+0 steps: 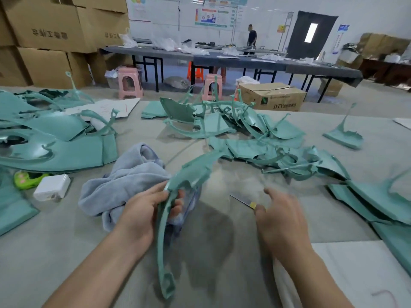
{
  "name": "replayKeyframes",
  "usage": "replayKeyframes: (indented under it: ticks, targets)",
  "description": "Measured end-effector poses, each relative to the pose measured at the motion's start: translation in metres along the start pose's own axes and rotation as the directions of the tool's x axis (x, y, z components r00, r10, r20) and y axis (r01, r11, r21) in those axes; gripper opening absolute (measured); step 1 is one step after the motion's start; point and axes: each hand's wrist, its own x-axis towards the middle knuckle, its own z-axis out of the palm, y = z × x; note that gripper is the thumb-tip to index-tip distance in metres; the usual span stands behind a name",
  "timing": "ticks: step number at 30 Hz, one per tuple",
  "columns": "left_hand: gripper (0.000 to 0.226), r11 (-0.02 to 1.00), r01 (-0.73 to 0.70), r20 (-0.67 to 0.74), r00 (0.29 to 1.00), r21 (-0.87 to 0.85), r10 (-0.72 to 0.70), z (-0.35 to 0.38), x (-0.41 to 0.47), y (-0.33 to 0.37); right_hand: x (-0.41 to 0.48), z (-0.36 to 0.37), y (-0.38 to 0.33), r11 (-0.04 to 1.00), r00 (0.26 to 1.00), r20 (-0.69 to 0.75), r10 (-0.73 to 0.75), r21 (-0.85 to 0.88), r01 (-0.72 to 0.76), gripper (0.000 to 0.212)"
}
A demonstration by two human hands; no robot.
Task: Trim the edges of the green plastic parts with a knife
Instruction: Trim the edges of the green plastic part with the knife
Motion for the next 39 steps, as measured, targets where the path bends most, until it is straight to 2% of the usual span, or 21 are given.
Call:
replayKeyframes:
  ticks: [2,4,9,14,19,21,23,25,27,28,30,33,34,36,38,39]
  targets:
    - [0.029,0.993,-0.011,-0.036,0.999,0.116,0.016,-0.002,0.003,-0.002,0.005,0.008,0.007,0.996,0.997,0.067,0.024,-0.088,-0.018,0.022]
    - [0.029,0.973,-0.026,-0.073,0.996,0.231,0.044,-0.005,0.006,-0.005,0.007,0.011,0.009,0.997,0.999,0.053,0.013,-0.07,-0.009,0.012]
    - [0.031,0.888,-0.059,-0.167,0.974,0.456,0.151,-0.007,0.011,-0.012,0.015,0.007,0.012,0.999,0.997,0.067,0.043,-0.001,-0.043,0.02]
    - [0.036,0.83,-0.108,-0.18,0.953,0.548,0.243,-0.007,0.013,-0.016,0.017,0.012,0.016,0.993,0.997,0.075,-0.02,-0.116,0.029,0.006]
    - [0.037,0.822,-0.099,-0.183,0.953,0.56,0.24,-0.008,0.013,-0.016,0.018,0.006,0.019,0.992,0.994,0.095,-0.053,-0.11,0.063,0.015]
    - [0.037,0.826,-0.089,-0.186,0.956,0.557,0.229,-0.009,0.013,-0.016,0.018,0.002,0.023,1.0,0.998,0.052,-0.026,-0.013,0.027,0.02]
    - [0.037,0.826,-0.082,-0.19,0.956,0.558,0.223,-0.01,0.013,-0.015,0.014,-0.003,0.024,0.968,0.998,-0.046,0.032,0.249,-0.02,0.02]
    - [0.037,0.823,-0.081,-0.189,0.956,0.562,0.223,-0.011,0.013,-0.015,0.006,-0.008,0.015,0.847,0.998,-0.07,0.004,0.53,0.034,0.019]
    - [0.037,0.821,-0.082,-0.187,0.956,0.565,0.225,-0.012,0.013,-0.015,-0.005,-0.007,-0.001,0.697,0.987,0.002,-0.163,0.708,0.114,0.021]
    - [0.037,0.821,-0.081,-0.188,0.957,0.565,0.223,-0.012,0.013,-0.015,-0.01,-0.004,-0.009,0.657,0.967,0.04,-0.25,0.741,0.139,0.024]
    - [0.038,0.826,-0.076,-0.188,0.958,0.559,0.216,-0.011,0.013,-0.014,-0.016,0.007,-0.017,0.69,0.944,0.099,-0.313,0.707,0.154,0.025]
    - [0.04,0.833,-0.061,-0.196,0.96,0.55,0.199,-0.012,0.014,-0.012,-0.009,0.017,-0.016,0.82,0.99,0.05,-0.129,0.567,0.078,0.022]
    - [0.041,0.835,-0.059,-0.196,0.961,0.547,0.196,-0.012,0.014,-0.012,-0.006,0.015,-0.015,0.829,0.997,0.012,-0.07,0.557,0.052,0.021]
    - [0.041,0.837,-0.055,-0.196,0.962,0.544,0.191,-0.013,0.014,-0.012,-0.003,0.012,-0.008,0.78,0.997,-0.016,-0.071,0.623,0.066,0.021]
    - [0.041,0.838,-0.053,-0.196,0.963,0.543,0.187,-0.014,0.014,-0.012,-0.008,0.011,-0.009,0.71,0.98,0.051,-0.194,0.697,0.104,0.023]
    - [0.041,0.839,-0.051,-0.197,0.963,0.541,0.185,-0.015,0.015,-0.012,-0.011,0.014,-0.011,0.708,0.965,0.095,-0.244,0.698,0.111,0.023]
